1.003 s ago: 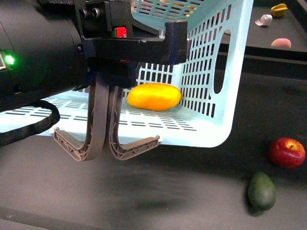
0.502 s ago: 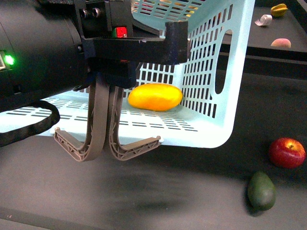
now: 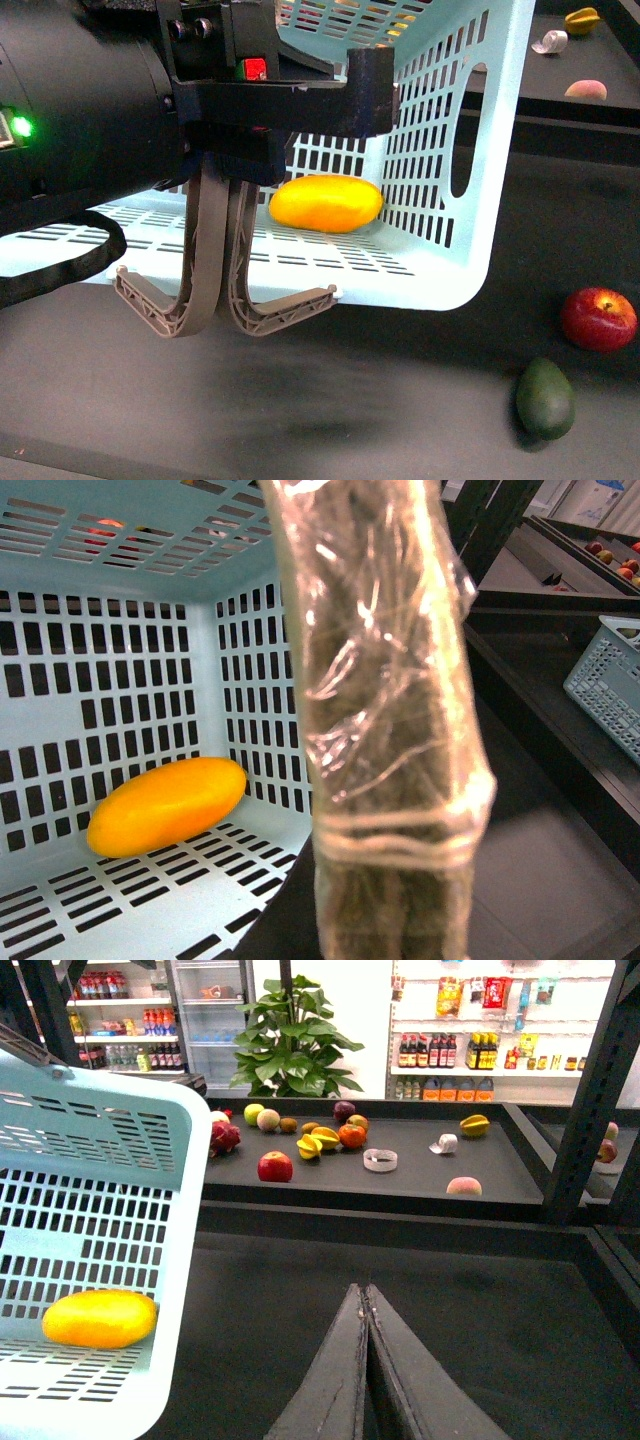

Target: Pick mango with right arm and hold basket with left

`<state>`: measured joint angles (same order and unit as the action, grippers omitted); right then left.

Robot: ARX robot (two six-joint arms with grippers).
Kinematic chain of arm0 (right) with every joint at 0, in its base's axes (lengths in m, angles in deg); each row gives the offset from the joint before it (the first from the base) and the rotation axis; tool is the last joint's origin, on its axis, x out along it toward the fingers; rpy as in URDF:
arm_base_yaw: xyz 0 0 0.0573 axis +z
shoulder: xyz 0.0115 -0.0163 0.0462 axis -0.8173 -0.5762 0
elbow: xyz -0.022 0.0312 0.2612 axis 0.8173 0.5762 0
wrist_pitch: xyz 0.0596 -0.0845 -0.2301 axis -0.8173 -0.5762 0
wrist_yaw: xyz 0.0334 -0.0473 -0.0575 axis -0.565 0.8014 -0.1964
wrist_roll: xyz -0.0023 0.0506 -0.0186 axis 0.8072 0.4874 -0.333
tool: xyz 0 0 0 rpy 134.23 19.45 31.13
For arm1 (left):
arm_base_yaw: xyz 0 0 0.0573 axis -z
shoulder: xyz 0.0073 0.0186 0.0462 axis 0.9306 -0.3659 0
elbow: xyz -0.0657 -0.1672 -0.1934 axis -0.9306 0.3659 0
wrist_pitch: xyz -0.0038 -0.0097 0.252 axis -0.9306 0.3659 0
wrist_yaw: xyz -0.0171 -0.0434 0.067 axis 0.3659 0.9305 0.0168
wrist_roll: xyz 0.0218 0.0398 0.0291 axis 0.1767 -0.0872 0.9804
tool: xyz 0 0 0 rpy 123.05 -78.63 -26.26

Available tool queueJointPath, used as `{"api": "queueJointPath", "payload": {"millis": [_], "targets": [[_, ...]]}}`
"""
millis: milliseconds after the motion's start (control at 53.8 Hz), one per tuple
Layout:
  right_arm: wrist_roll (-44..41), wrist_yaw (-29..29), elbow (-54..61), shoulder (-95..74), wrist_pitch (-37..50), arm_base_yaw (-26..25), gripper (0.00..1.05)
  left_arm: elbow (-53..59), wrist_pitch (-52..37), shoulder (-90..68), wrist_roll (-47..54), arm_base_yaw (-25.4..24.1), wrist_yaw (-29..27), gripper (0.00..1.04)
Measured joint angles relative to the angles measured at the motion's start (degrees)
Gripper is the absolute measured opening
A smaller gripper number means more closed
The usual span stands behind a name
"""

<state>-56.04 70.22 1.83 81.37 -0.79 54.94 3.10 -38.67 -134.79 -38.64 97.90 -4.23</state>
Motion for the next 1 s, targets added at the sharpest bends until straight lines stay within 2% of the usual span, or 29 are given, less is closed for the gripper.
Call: {"api": "queueJointPath", "payload": {"millis": [130,186,687,799,1003], "targets": [[0.0,0.0,0.0,0.0,0.0,0.0,0.02,0.0,0.0,0.0,0.0,0.0,0.0,0.08],[-0.1,0.0,0.0,0.0,0.0,0.0,0.07,0.0,0.0,0.0,0.0,0.0,0.0,0.08],[-0.1,0.0,0.0,0.0,0.0,0.0,0.97,0.0,-0.1,0.0,0.1,0.0,-0.5,0.08],[-0.1,0.0,0.0,0.0,0.0,0.0,0.96,-0.4,-4.9,-2.6,-1.4,0.3,-7.5,0.08],[-0.1,0.0,0.0,0.0,0.0,0.0,0.97,-8.2,-1.8,-7.5,-9.9,-2.9,-14.1,0.08]]}}
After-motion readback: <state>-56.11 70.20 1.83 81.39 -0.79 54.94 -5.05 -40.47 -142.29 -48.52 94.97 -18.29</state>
